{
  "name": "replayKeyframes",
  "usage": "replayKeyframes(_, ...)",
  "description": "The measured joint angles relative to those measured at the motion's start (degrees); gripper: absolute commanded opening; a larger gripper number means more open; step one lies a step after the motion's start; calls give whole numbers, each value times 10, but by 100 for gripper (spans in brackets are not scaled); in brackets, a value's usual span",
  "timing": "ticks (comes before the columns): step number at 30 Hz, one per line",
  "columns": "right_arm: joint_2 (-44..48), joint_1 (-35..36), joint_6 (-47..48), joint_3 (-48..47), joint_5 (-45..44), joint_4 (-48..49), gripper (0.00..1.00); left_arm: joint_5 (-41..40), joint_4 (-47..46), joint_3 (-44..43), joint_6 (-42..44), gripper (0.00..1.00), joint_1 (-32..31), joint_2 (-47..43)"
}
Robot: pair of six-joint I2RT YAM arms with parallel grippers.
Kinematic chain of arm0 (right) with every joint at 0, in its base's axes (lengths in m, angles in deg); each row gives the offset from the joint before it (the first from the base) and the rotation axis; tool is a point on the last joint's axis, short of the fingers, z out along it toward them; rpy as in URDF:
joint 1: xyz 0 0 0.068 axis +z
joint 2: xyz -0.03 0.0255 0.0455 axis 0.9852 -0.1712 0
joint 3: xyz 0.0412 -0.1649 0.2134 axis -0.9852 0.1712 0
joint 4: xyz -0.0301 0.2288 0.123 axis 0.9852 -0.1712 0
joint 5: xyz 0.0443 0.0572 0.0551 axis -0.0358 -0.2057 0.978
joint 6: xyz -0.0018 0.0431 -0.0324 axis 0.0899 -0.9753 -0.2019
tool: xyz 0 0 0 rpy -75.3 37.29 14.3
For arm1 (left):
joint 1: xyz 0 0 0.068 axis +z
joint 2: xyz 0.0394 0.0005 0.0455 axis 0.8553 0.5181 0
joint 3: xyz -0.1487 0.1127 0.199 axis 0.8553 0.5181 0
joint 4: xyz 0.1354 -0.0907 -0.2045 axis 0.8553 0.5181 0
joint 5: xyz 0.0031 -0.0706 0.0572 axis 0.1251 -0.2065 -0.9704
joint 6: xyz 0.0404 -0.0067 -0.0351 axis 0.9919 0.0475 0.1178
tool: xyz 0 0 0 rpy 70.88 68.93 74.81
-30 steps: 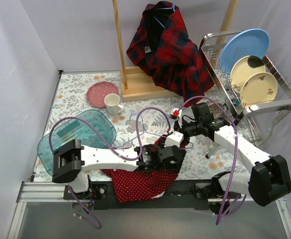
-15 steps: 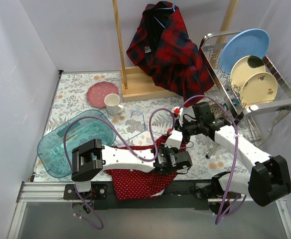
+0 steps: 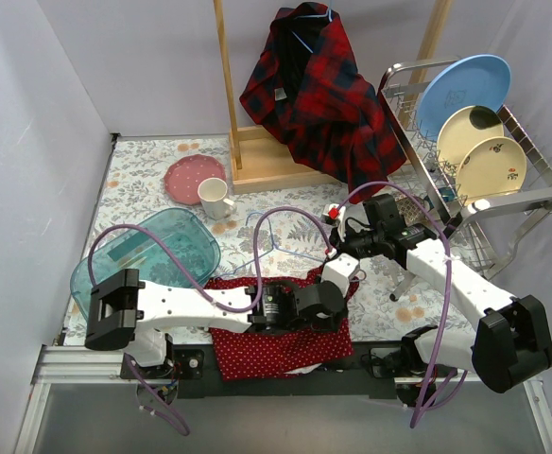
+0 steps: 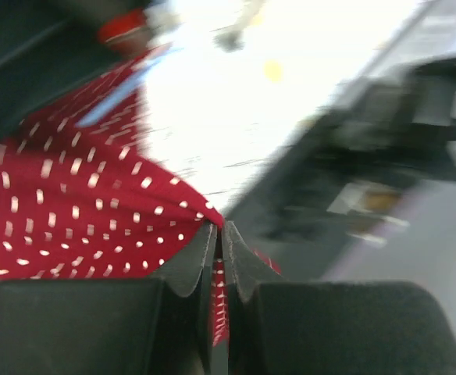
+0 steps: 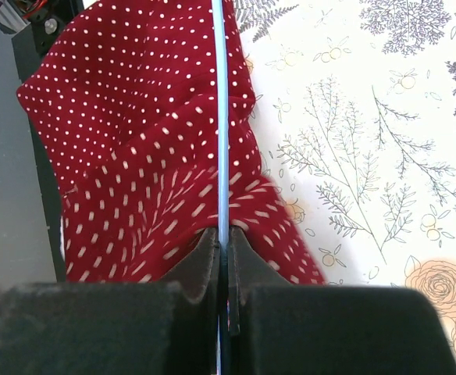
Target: Place the skirt on the hanger
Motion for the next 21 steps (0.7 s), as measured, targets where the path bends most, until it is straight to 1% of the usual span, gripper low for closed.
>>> replayKeyframes(3,0,0,0,0,3,0,1,59,-68,15,25,0,-3,-25)
replayKeyframes(7,2,0,0,0,10,-1,1,127,-142,17,53,0,-2,-22)
replayKeyframes(12,10,0,1,0,12,-4,1,215,-178,14,71,0,-2,7)
replayKeyframes(14,17,1,1,0,13,-5,1,254,-179,12,72,4,-2,20)
replayKeyframes(15,21,1,1,0,13,-5,1,264,-177,10,73,8,-2,25)
replayKeyframes(16,24,1,3,0,14,-7,1,265,-173,7,73,26,-3,29)
replayKeyframes(18,30,1,8,0,17,-11,1,242,-152,2,68,32,-3,31)
replayKeyframes(19,32,1,12,0,19,-13,1,220,-143,-1,64,39,-3,31)
replayKeyframes(21,39,1,18,0,23,-17,1,172,-121,0,58,47,-3,21)
